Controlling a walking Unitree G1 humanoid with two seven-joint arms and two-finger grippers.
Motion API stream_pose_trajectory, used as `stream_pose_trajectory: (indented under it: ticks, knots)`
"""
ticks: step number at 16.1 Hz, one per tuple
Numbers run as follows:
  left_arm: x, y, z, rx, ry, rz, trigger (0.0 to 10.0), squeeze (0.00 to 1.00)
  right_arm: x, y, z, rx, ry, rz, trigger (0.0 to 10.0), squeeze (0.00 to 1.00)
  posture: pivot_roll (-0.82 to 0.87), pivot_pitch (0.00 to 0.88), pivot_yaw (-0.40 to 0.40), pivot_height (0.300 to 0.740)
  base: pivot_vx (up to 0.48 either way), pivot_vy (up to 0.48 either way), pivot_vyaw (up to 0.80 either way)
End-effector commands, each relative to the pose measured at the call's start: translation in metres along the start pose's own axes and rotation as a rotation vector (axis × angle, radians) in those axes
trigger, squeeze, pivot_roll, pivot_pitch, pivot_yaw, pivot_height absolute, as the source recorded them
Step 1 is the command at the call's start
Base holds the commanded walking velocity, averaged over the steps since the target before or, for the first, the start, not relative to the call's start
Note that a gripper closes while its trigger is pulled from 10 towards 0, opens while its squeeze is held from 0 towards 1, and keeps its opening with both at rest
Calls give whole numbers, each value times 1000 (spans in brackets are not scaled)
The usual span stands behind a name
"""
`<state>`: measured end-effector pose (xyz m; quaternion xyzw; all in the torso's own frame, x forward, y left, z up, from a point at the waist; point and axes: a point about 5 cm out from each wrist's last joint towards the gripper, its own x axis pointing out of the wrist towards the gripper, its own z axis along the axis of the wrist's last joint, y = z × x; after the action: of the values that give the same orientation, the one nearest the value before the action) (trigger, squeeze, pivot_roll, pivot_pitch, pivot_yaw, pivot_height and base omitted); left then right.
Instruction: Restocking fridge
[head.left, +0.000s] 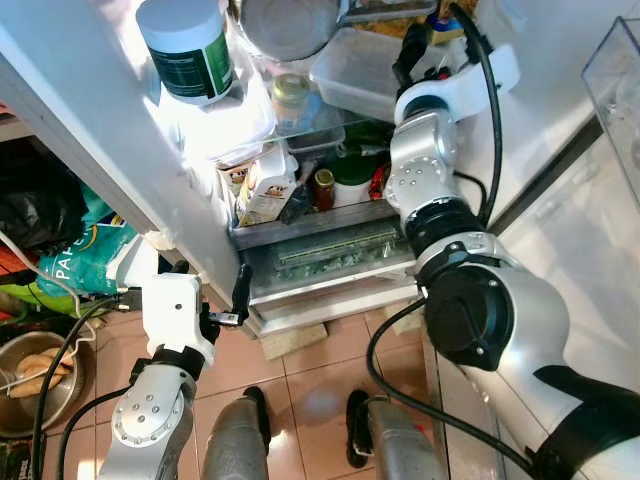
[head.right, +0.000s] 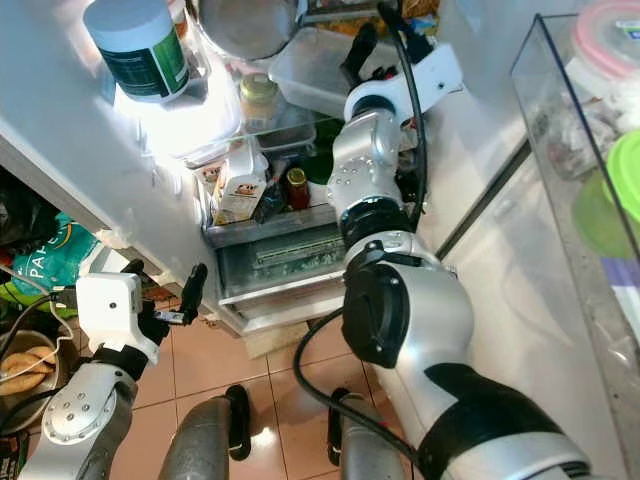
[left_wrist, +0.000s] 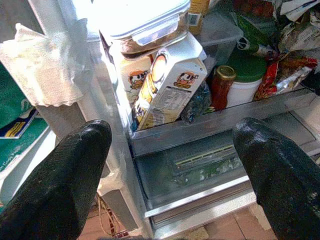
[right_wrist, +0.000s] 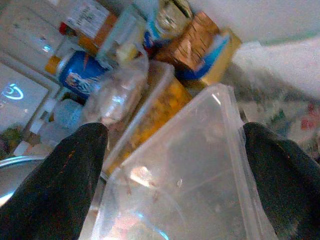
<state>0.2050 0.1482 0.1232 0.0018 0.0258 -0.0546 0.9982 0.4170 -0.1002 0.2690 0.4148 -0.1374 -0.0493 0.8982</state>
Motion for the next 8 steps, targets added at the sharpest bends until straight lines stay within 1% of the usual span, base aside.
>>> stream_pose_trajectory:
  ticks: [1, 5, 8]
  knots:
    - [-3, 4, -5, 8, 25, 22, 10000, 0, -1, 4, -1, -45, -5, 23, 10000, 882, 273, 266, 23, 740, 0, 0, 0]
    - [-2, 3, -5, 7, 26, 22, 10000, 0, 0, -1, 0, -63, -9, 19, 10000, 875, 270, 266, 23, 740, 0, 0, 0]
    - [-2, 4, -5, 8, 25, 21, 10000, 0, -2, -3, -4, -92, -1, 25, 10000, 871, 270, 265, 24, 740, 0, 0, 0]
